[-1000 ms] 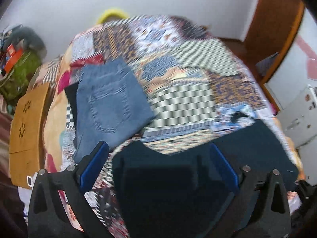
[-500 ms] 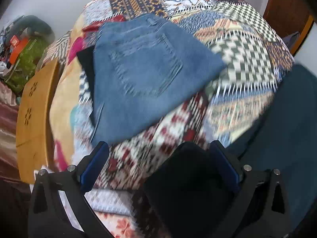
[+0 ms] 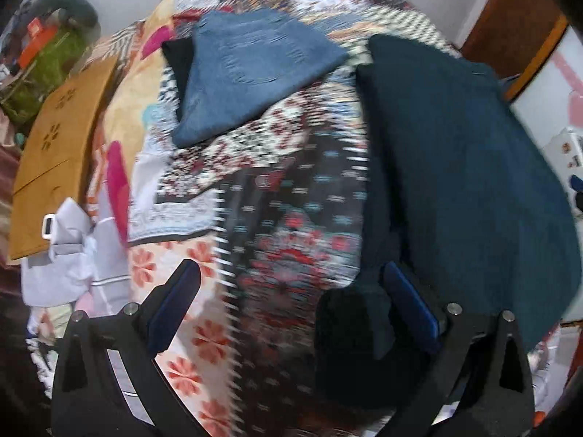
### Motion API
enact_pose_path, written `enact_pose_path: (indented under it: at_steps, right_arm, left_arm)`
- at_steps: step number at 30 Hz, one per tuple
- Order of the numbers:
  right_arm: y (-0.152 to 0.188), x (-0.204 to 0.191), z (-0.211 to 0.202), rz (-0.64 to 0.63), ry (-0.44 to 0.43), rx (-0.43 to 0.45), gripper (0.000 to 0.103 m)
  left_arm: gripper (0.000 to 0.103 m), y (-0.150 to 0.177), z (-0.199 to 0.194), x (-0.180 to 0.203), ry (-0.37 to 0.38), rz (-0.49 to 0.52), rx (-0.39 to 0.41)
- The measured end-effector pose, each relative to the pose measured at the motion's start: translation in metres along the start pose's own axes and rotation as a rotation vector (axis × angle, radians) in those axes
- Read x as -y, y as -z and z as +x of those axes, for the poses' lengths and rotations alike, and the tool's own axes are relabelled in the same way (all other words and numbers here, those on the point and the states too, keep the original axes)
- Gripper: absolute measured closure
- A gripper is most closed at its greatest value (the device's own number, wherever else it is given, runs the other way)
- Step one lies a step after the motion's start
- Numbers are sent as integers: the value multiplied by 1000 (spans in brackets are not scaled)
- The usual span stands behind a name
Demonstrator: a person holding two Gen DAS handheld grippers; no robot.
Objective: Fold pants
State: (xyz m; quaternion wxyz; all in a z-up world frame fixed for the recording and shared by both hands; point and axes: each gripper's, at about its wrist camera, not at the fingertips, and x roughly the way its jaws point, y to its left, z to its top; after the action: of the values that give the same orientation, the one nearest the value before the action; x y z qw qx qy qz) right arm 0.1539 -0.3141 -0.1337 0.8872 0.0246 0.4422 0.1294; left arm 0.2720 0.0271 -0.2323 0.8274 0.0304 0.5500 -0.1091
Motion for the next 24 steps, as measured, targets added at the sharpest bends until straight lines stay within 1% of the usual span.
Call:
enact_pose_path:
  at_steps: [2, 3, 5, 6, 7, 8, 9, 10, 12, 14, 16, 18, 19, 20, 21, 23, 24]
  right_arm:
    - [1, -9, -6, -21, -9, 16, 20]
    - [3, -13, -7, -29, -10, 21, 20]
    - [6, -19, -5, -38, -16, 21, 20]
    - [8, -20, -2, -35, -17, 16, 20]
    - [11, -20, 2, -26, -13, 4, 20]
    - [14, -20, 4, -18, -9, 0, 20]
    - [17, -19, 7, -6, 6, 7, 20]
    - [20, -19, 7, 4, 24, 13, 20]
    - [24, -19, 11, 8, 68, 9, 20]
    - [25, -18, 12, 4, 66, 13, 21]
    - [24, -18, 12, 7, 54, 13, 25]
    - [22, -19, 16, 6, 36, -2, 34]
    - [21, -20, 18, 5, 29, -6, 36]
    - [22, -20, 21, 5, 19, -12, 40]
    - [22, -21, 25, 3, 10, -20, 45]
    - [26, -23, 29, 3, -6, -26, 52]
    - [26, -24, 29, 7, -16, -25, 55]
  left_arm:
    - [1, -1, -7, 21, 12, 42, 46]
    - [1, -2, -11, 38, 14, 78, 80]
    - [1, -7, -17, 55, -34, 120, 120]
    - [1, -10, -22, 64, -71, 133, 150]
    - [1, -12, -26, 67, -80, 128, 167]
    - [3, -13, -31, 68, -76, 118, 185]
    - [5, -15, -39, 66, -51, 98, 209]
    - [7, -15, -44, 64, -38, 85, 216]
    - [7, -12, -51, 55, -40, 57, 227]
    - [7, -4, -56, 47, -28, 34, 224]
    - [7, 4, -54, 39, 23, 13, 200]
    - [7, 13, -48, 37, 70, 5, 173]
    - [7, 16, -42, 39, 93, 8, 153]
    - [7, 19, -36, 41, 91, 13, 134]
    - [7, 21, -27, 44, 60, 23, 112]
    - [7, 26, -18, 44, -1, 25, 114]
    - [7, 27, -16, 40, 2, 13, 116]
